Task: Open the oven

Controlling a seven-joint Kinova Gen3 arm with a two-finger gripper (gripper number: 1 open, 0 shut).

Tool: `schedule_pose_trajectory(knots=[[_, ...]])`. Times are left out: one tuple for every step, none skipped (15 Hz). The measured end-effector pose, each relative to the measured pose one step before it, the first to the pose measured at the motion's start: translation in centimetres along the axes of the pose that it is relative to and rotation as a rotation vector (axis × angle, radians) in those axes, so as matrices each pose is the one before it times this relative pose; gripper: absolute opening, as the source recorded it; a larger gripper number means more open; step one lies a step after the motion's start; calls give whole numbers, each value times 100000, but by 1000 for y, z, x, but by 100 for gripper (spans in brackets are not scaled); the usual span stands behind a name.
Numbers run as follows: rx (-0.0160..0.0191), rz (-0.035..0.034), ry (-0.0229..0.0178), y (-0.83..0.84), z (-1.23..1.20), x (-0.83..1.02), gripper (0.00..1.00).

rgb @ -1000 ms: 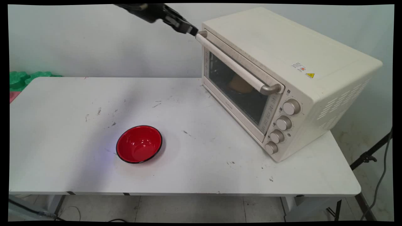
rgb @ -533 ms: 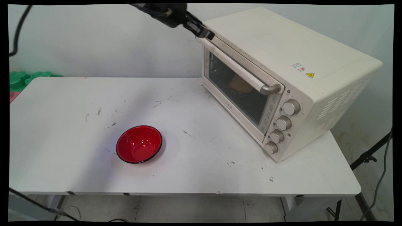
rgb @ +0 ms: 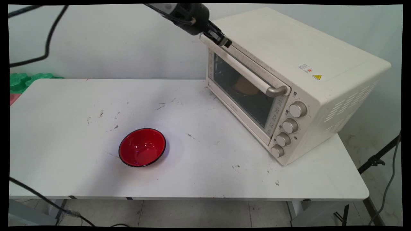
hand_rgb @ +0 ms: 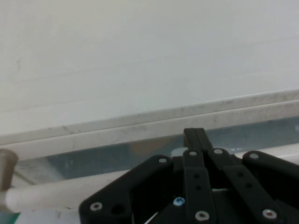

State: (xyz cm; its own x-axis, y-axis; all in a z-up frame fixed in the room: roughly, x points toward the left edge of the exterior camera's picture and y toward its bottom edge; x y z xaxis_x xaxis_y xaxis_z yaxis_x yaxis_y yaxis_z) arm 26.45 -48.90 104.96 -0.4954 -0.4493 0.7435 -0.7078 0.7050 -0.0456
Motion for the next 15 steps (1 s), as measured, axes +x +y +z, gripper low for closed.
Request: schedule_pose_trajectory(knots=[[41,-211,-697,171,433,177,0],[5,-241,-583,186,373,218,0],[95,-306,-523,112,262,113,0],[41,-154,-330,66,224,98,0],[-47,-175,-514,105,380,150,0],[-7,-192,-576,117,390,132,0],[-21,-149,-596,122,375,118,0],[53,-174,-476,78,256,53,0],[-39,-159,-597,110,328,61,0],[-66,-95,-567,104,303,47,0],[-88,-19,-428,105,251,54,0],[-43,-90,-480,99,231,20,0],[0,-12,-447,89,198,0,0],[-2,60,-372,72,147,-15,0],[9,51,-502,88,134,-88,0]])
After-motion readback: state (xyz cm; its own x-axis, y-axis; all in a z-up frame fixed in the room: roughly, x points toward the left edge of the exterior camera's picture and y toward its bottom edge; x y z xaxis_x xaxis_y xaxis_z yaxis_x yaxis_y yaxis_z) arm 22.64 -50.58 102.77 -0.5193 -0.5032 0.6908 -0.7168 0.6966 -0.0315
